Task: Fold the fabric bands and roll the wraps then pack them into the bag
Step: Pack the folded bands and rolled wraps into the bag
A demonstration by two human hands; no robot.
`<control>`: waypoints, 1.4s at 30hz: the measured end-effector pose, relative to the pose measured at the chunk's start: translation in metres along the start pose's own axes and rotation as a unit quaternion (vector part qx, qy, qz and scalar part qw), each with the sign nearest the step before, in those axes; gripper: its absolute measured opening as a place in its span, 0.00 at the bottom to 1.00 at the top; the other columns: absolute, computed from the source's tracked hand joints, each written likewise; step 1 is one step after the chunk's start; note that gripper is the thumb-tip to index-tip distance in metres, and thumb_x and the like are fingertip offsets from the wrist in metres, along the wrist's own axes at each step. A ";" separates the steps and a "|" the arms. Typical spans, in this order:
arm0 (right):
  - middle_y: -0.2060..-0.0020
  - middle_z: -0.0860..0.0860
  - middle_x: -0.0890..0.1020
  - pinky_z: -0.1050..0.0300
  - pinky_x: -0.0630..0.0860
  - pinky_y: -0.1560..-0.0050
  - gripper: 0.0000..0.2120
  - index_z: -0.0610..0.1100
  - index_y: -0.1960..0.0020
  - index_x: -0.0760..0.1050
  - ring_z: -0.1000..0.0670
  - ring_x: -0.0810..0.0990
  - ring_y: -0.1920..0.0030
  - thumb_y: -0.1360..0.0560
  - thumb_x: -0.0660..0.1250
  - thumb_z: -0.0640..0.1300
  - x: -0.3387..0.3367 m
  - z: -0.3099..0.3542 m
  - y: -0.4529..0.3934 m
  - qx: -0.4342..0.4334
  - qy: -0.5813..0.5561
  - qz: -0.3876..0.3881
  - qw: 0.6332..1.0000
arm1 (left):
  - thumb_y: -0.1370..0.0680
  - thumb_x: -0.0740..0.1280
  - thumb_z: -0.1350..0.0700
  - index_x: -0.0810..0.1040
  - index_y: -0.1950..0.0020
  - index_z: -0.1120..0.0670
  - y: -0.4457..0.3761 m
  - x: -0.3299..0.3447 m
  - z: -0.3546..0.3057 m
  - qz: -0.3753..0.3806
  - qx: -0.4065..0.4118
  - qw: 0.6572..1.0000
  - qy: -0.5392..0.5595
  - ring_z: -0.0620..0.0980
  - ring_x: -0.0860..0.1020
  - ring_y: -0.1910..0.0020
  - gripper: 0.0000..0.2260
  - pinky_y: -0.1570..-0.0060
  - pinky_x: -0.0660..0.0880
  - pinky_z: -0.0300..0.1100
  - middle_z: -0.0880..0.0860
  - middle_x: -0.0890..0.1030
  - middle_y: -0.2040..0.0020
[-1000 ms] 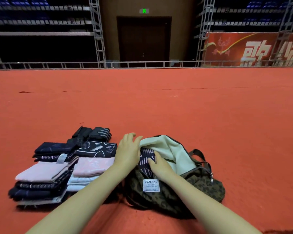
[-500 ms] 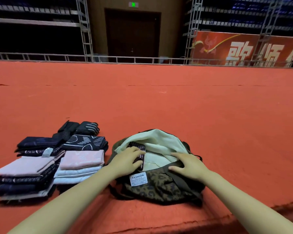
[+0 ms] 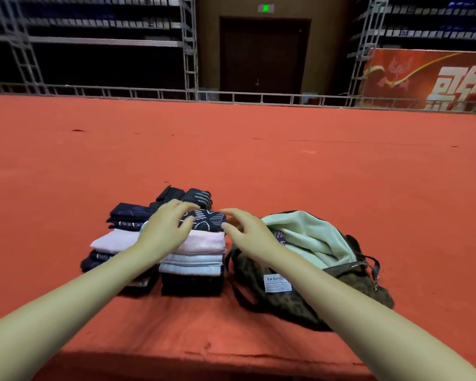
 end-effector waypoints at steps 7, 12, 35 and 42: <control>0.44 0.48 0.79 0.57 0.68 0.50 0.20 0.46 0.31 0.69 0.48 0.76 0.46 0.22 0.60 0.45 0.075 0.044 -0.052 0.014 -0.007 0.080 0.997 | 0.24 0.64 0.55 0.76 0.37 0.50 0.051 -0.034 0.104 0.006 -0.173 0.972 -0.162 0.58 0.69 0.38 0.15 0.42 0.68 0.52 0.55 0.75 0.39; 0.50 0.46 0.79 0.56 0.69 0.49 0.20 0.43 0.31 0.69 0.46 0.74 0.51 0.23 0.59 0.41 0.129 0.072 -0.071 0.019 -0.024 0.143 0.989 | 0.24 0.64 0.46 0.67 0.29 0.50 0.088 -0.028 0.143 0.043 -0.299 0.950 -0.074 0.60 0.62 0.33 0.24 0.34 0.62 0.50 0.57 0.66 0.33; 0.34 0.51 0.73 0.61 0.69 0.36 0.27 0.47 0.28 0.65 0.54 0.72 0.36 0.26 0.62 0.35 0.106 0.092 -0.062 -0.001 -0.279 0.090 0.956 | 0.23 0.67 0.53 0.53 0.24 0.50 0.079 -0.078 0.099 -0.209 -0.248 0.911 0.256 0.51 0.69 0.36 0.33 0.40 0.69 0.38 0.54 0.62 0.32; 0.32 0.56 0.69 0.63 0.66 0.35 0.30 0.51 0.27 0.60 0.58 0.69 0.34 0.27 0.63 0.46 0.020 0.039 -0.012 0.024 -0.297 -0.013 0.954 | 0.20 0.60 0.56 0.60 0.25 0.50 0.028 -0.032 -0.011 -0.158 -0.171 0.913 0.335 0.47 0.66 0.31 0.23 0.30 0.64 0.50 0.50 0.67 0.29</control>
Point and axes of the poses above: each hand's wrist, its own y-axis away from the middle knuckle, its own x-axis out of the palm, z = x × y, the point moved 8 cm from there along -y, towards the middle knuckle
